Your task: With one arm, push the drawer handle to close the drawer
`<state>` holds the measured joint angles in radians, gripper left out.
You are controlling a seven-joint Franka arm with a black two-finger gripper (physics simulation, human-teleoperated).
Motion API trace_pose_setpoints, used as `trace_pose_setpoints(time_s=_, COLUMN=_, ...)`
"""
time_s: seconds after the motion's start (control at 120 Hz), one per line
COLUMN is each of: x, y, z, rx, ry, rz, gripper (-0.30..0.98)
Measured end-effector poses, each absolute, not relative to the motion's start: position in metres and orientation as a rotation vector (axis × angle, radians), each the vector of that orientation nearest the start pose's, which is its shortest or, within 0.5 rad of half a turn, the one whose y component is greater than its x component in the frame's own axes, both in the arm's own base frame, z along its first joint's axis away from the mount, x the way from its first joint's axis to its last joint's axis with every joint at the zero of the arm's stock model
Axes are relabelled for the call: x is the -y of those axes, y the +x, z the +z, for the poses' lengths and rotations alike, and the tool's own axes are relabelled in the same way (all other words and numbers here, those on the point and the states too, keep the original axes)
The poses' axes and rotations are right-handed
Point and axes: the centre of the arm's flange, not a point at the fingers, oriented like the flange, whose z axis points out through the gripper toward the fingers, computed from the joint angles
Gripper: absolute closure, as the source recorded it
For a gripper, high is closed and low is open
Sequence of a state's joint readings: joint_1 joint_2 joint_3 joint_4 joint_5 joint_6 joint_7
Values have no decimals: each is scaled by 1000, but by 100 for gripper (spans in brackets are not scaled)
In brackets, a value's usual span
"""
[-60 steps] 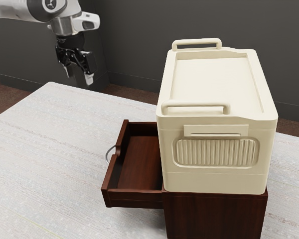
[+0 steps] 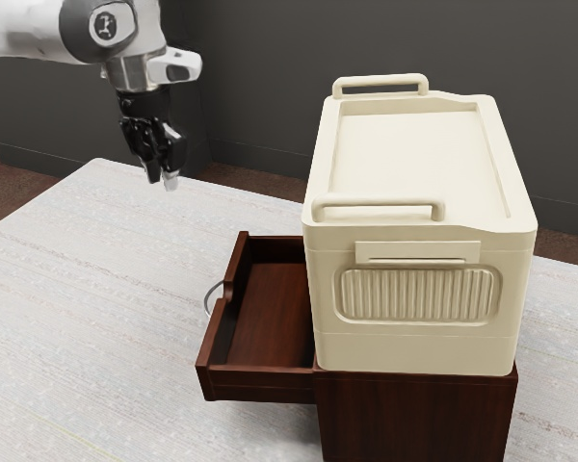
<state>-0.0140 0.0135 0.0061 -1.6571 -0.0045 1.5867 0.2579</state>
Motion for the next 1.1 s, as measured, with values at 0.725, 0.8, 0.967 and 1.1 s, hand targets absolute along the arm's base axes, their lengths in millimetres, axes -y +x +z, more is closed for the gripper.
trace_pose_setpoints(time_s=0.725, x=-20, y=532, z=400, rx=-1571, ry=-2655, rz=-23, gripper=78)
trace_pose_setpoints(time_s=0.8, x=-10, y=532, z=394, rx=-1658, ry=-2612, rz=-28, gripper=78)
trace_pose_setpoints(time_s=0.967, x=11, y=535, z=386, rx=-1811, ry=-2538, rz=-49, gripper=78)
trace_pose_setpoints(time_s=1.1, x=27, y=536, z=380, rx=-1904, ry=-2507, rz=-70, gripper=78)
